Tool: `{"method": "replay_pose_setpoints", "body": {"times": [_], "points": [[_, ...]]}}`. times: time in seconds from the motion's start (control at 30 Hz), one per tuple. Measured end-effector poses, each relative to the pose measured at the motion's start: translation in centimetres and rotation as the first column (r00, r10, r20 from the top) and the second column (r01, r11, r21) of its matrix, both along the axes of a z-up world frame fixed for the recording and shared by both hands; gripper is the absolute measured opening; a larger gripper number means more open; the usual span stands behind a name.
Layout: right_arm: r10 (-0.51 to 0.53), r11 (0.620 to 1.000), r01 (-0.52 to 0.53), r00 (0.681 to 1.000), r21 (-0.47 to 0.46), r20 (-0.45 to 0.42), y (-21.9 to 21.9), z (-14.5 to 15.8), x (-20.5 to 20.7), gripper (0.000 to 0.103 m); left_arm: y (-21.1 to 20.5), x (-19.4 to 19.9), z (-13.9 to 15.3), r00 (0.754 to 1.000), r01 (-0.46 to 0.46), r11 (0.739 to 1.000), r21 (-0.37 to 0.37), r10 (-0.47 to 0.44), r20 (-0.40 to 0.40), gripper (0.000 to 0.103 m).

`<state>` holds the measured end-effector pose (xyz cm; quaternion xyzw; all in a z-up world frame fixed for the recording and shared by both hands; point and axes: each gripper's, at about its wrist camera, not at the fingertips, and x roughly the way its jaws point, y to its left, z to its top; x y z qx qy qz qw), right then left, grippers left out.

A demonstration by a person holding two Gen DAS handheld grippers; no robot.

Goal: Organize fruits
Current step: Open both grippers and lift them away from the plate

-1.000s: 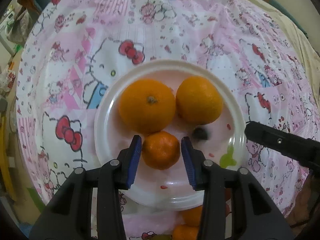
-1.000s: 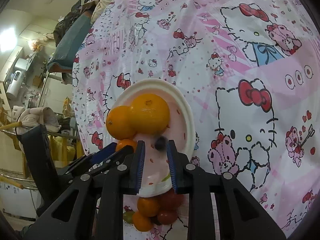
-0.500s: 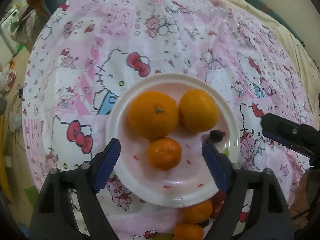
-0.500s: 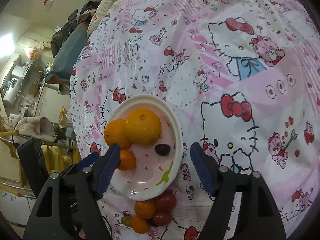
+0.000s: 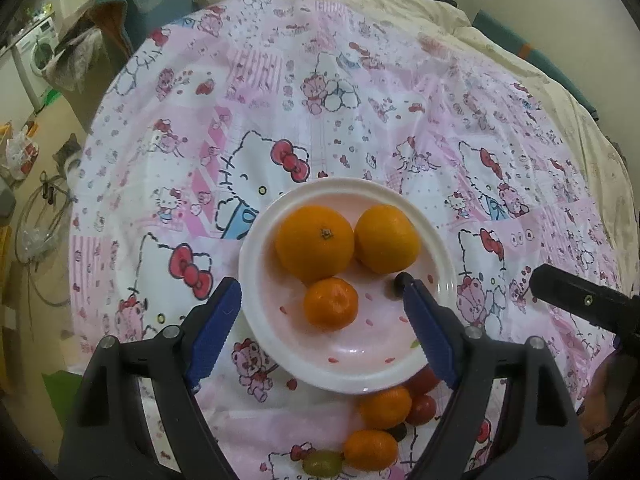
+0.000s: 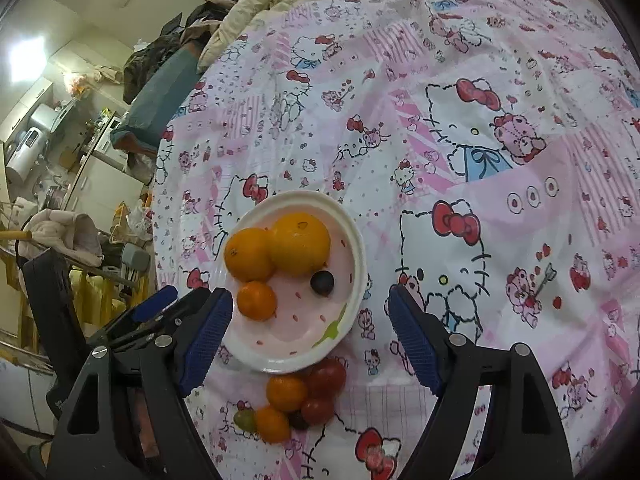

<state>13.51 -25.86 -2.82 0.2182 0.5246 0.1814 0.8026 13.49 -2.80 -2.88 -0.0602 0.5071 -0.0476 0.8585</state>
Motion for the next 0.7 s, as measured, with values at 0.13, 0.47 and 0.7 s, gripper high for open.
{"method": "replay_pose_setpoints", "body": {"times": [0.13,0.47,0.7], "points": [[0.001,1.000,-0.001,1.000,-0.008,0.004,0.0,0.7,-1.0,0.083,-0.3,-0.9,0.4,0.999,0.042,0.999,0.026,-0.041,-0.005,0.081],[-0.044,0.999,0.044,0.999,-0.005,-0.004,-1.6,0.8,-3.6,0.083,0.8,-3.9,0.9,1.000,0.010,1.000,0.020,-0.009,-0.023,0.081],[-0.108,0.994,0.109,0.992,0.010,-0.064,-3.5,-0.7,-5.8,0.083,1.7,-5.7,0.2,0.999,-0.017,0.999,0.033,0.019,-0.049,0.081]]}}
